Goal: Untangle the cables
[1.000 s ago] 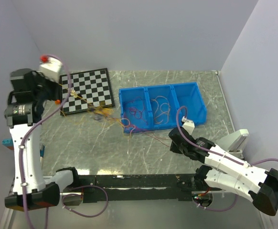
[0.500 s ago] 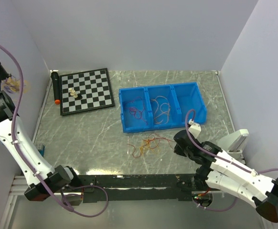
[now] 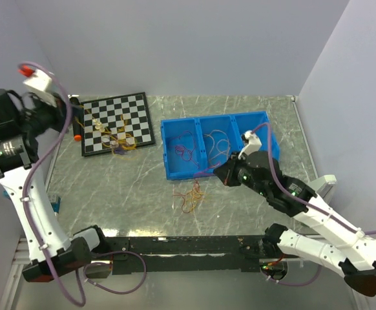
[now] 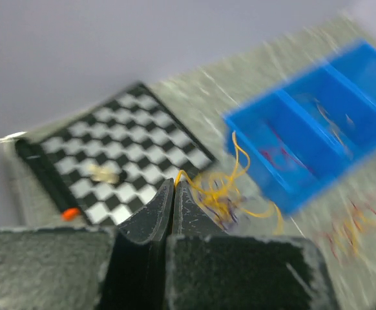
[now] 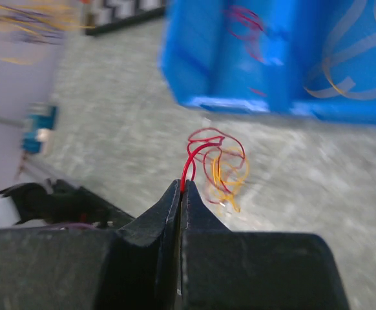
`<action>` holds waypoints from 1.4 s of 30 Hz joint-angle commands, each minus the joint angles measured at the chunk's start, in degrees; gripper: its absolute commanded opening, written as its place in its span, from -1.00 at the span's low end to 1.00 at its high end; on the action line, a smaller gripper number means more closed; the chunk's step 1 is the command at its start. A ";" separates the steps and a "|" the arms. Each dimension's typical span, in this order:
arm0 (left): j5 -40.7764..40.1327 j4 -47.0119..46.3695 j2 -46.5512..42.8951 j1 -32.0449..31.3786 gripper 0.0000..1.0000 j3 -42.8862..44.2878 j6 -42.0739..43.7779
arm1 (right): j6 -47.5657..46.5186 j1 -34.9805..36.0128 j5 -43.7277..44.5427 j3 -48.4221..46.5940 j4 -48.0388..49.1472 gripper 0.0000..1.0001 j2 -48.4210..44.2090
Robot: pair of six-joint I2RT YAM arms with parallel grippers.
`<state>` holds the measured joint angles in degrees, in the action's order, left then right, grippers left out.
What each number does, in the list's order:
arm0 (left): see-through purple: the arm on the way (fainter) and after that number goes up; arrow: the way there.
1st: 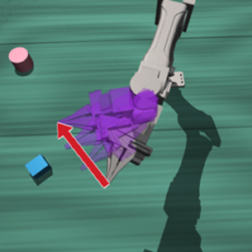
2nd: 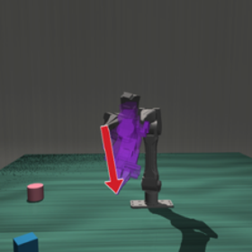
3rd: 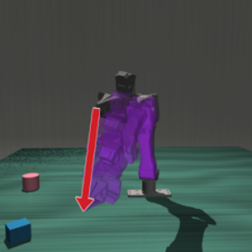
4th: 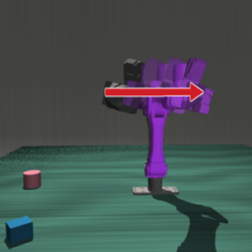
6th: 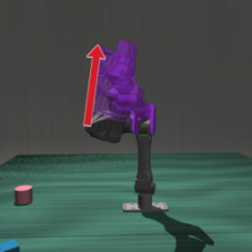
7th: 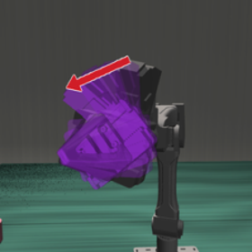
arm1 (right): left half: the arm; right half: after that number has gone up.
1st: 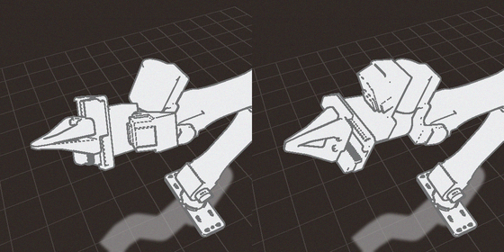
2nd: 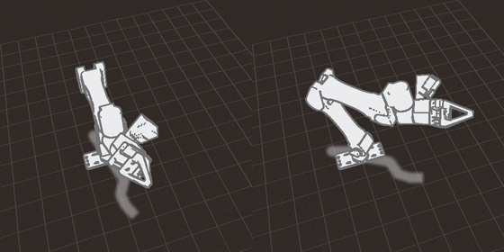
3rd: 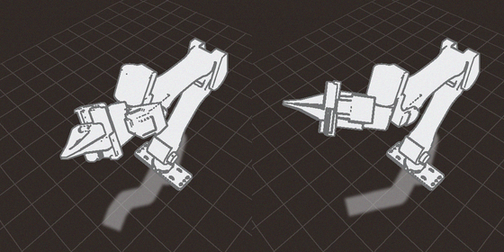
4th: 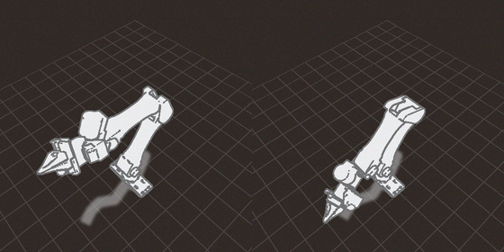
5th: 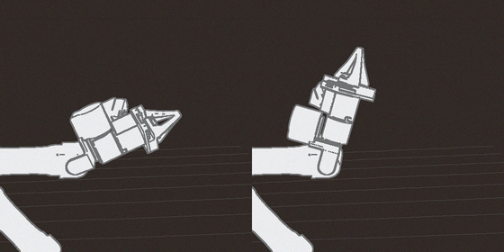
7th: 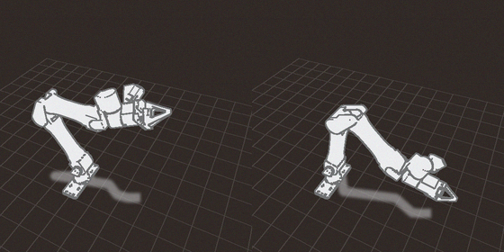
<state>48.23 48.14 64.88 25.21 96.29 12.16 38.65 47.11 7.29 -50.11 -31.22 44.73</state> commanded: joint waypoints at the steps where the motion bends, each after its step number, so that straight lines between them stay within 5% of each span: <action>1: 7.50 14.16 -2.83 -9.36 -0.98 -3.20 13.66 | -6.04 1.14 -5.26 -7.45 3.97 -1.00 2.02; 11: 3.63 6.80 -9.07 -29.23 -0.84 -29.04 12.28 | -10.96 2.72 -11.77 -17.38 4.94 -1.00 6.59; 13: 2.67 5.30 -9.68 -34.51 -0.52 -31.59 10.96 | -11.67 2.90 -11.95 -18.79 4.94 -1.00 7.39; 15: 0.22 3.81 -9.95 -38.55 0.18 -32.92 9.82 | -12.28 2.98 -12.65 -19.94 5.03 -1.00 8.35; 19: -3.84 1.09 -9.95 -41.30 0.98 -29.86 8.32 | -12.90 3.69 -14.75 -21.26 6.17 -1.00 9.76; 25: 2.12 -0.06 -5.74 -42.43 0.93 -20.71 5.77 | -13.69 5.44 -15.46 -23.28 7.14 -1.00 12.22; 32: 10.21 -0.94 -1.26 -51.66 0.93 -21.32 6.99 | -14.22 7.03 -15.99 -26.62 8.37 -1.00 15.30; 42: 8.11 -10.34 3.40 -52.54 0.93 -21.76 2.78 | -13.96 8.70 -17.22 -27.85 9.86 -1.00 16.88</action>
<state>54.11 43.55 67.29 -26.94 73.54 17.02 25.23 55.11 -8.78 -75.11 -24.60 61.49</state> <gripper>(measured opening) 0.966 0.014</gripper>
